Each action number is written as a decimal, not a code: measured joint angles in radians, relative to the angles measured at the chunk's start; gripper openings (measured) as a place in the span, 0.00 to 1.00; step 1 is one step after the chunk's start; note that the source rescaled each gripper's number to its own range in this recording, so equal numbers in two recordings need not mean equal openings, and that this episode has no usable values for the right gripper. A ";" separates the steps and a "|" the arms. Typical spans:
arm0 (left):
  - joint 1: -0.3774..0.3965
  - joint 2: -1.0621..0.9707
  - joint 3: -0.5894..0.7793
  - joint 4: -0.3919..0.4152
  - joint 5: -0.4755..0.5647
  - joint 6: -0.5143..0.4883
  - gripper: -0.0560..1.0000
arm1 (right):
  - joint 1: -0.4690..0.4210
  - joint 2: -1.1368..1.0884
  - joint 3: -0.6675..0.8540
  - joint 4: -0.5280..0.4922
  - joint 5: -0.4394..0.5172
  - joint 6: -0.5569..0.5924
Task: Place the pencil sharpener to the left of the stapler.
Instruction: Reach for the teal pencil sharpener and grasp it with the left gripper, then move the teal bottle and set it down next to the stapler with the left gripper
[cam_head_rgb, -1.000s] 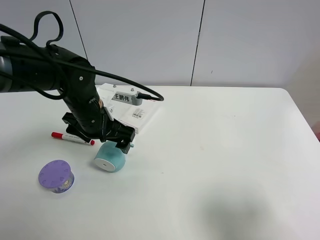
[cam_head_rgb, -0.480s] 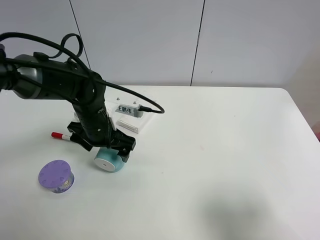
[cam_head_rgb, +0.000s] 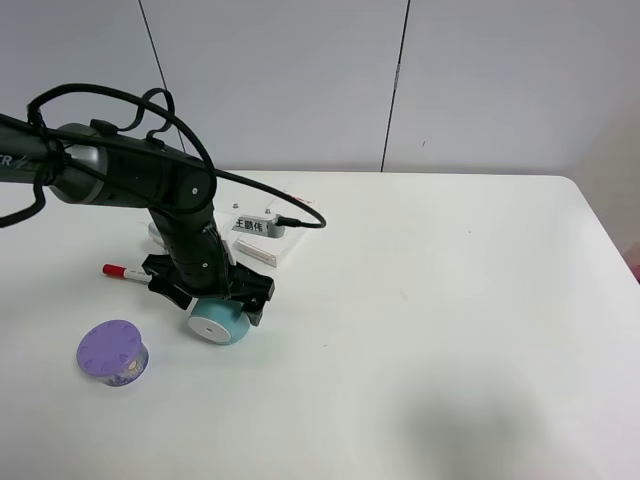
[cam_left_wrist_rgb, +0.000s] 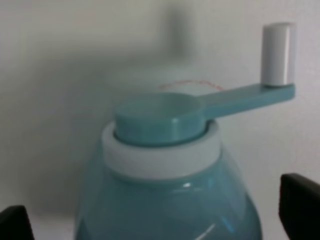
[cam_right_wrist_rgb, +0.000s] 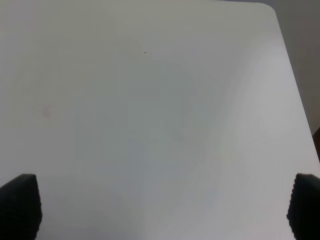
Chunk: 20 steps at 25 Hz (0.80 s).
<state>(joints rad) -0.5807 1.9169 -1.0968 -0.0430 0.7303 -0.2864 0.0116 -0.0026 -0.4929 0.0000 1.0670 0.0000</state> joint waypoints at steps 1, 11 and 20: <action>0.000 0.000 0.000 0.000 0.000 0.000 1.00 | 0.000 0.000 0.000 0.000 0.000 0.000; 0.000 -0.003 0.000 -0.003 0.033 0.010 0.10 | 0.000 0.000 0.000 0.000 0.000 0.000; 0.050 -0.261 -0.205 0.049 0.464 0.279 0.10 | 0.000 0.000 0.000 0.000 0.000 0.000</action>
<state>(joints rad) -0.5305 1.6557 -1.3015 0.0061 1.1944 -0.0072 0.0116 -0.0026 -0.4929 0.0000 1.0670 0.0000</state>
